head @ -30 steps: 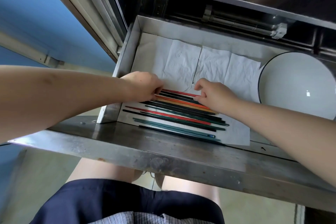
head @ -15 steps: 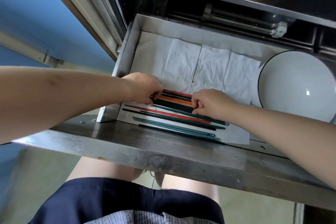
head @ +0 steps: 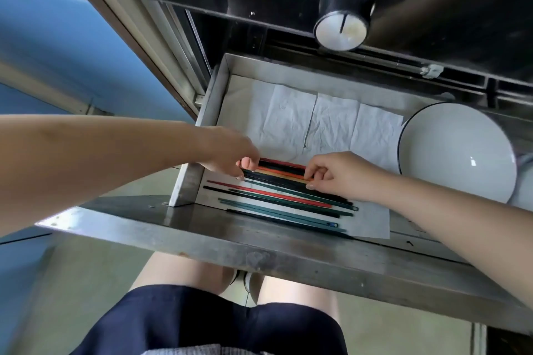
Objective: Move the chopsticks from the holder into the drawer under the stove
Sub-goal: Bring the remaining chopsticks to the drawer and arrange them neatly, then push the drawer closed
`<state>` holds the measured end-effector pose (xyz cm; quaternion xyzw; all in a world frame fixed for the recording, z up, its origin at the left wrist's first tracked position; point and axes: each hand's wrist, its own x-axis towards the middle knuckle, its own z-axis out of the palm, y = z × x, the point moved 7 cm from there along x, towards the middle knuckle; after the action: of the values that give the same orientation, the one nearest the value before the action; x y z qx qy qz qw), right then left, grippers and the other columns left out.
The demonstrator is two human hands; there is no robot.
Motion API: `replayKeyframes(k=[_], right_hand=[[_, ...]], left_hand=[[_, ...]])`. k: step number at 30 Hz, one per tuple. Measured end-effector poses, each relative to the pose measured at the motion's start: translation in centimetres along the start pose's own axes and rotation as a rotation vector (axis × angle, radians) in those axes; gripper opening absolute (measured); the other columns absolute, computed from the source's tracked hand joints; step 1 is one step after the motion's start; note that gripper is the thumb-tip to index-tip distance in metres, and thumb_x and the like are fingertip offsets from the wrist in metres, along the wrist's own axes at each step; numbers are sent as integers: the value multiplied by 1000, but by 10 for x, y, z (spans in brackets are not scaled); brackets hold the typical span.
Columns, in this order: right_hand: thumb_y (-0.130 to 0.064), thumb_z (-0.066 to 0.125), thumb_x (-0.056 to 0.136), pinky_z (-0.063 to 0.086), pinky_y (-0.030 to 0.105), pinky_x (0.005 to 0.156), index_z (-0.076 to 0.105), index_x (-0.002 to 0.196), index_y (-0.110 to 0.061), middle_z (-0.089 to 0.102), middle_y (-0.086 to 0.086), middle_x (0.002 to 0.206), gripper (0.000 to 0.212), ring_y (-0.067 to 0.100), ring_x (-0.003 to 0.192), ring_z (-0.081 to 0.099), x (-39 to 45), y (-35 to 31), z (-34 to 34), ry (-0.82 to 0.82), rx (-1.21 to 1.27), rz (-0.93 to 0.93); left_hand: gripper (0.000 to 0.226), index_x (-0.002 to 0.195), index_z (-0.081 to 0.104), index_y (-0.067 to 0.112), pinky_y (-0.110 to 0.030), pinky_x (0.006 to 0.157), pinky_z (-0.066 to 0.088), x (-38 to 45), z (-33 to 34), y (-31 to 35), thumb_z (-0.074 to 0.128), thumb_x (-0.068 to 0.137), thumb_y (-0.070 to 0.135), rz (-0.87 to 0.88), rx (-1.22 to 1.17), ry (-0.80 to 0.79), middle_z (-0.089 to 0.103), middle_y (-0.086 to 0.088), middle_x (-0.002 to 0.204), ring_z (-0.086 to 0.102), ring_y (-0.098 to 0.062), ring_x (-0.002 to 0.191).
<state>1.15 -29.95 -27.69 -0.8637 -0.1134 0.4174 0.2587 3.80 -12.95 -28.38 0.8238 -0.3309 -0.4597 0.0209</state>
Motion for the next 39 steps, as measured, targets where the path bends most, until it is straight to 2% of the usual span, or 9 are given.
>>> replayKeyframes(k=[6, 11, 13, 17, 21, 24, 26, 31, 39], right_hand=[[-22, 64, 85, 43, 15, 64, 62, 93, -25, 58, -13, 78, 9, 6, 71, 57, -41, -39, -31, 120, 247, 41], [-18, 61, 87, 53, 33, 78, 61, 83, -26, 62, -6, 77, 10, 16, 77, 66, -89, -74, -50, 255, 604, 138], [-11, 59, 89, 56, 31, 76, 61, 79, -25, 63, 0, 79, 18, 14, 70, 64, -114, -87, -52, 327, 861, 213], [-8, 53, 92, 54, 26, 72, 61, 82, -18, 62, 2, 79, 16, 9, 65, 62, -168, -119, -31, 331, 1362, 367], [-17, 49, 94, 49, 31, 75, 62, 86, -15, 65, 4, 84, 15, 14, 77, 64, -200, -144, 8, 179, 1706, 452], [-29, 48, 94, 50, 33, 79, 61, 101, -9, 66, 8, 101, 25, 18, 91, 63, -208, -144, 37, 91, 1813, 603], [-36, 46, 95, 47, 35, 86, 53, 121, -5, 64, 10, 107, 41, 22, 100, 61, -209, -145, 48, 17, 1832, 661], [-40, 49, 93, 35, 43, 108, 18, 146, -1, 44, 18, 144, 73, 30, 132, 44, -201, -140, 48, 10, 1934, 744], [-35, 58, 89, 33, 41, 109, 21, 144, 2, 41, 16, 146, 76, 26, 132, 43, -187, -136, 49, 131, 2104, 808]], left_hand=[[23, 111, 61, 25, -21, 84, 42, -58, -38, 17, 57, 89, 25, -108, -251, 115, 62, 11, 103, 54, -6, 90], [13, 98, 65, 20, -18, 81, 45, -132, -67, 40, 62, 85, 19, -230, -672, 394, 64, 8, 91, 62, -11, 86], [7, 90, 65, 19, -12, 71, 45, -164, -69, 45, 64, 84, 16, -296, -883, 539, 64, 6, 81, 59, -9, 73], [14, 77, 64, 19, -27, 70, 48, -222, -51, 62, 61, 88, 11, -440, -1578, 754, 62, -3, 74, 54, -17, 69], [13, 81, 62, 14, -26, 65, 47, -245, -8, 96, 56, 91, 18, -600, -2057, 515, 64, -3, 75, 62, -14, 67], [17, 85, 63, 11, -30, 67, 48, -248, 24, 111, 56, 91, 25, -686, -2135, 218, 68, -4, 75, 68, -13, 63], [16, 89, 60, 14, -33, 72, 49, -245, 35, 116, 56, 91, 30, -715, -2136, 96, 67, -7, 90, 67, -18, 78], [9, 88, 54, 12, -38, 79, 48, -230, 27, 112, 52, 91, 21, -711, -2252, 180, 57, -10, 95, 61, -23, 86], [8, 94, 49, 8, -40, 95, 40, -218, 13, 119, 47, 90, 14, -684, -2429, 236, 49, -13, 95, 54, -23, 91]])
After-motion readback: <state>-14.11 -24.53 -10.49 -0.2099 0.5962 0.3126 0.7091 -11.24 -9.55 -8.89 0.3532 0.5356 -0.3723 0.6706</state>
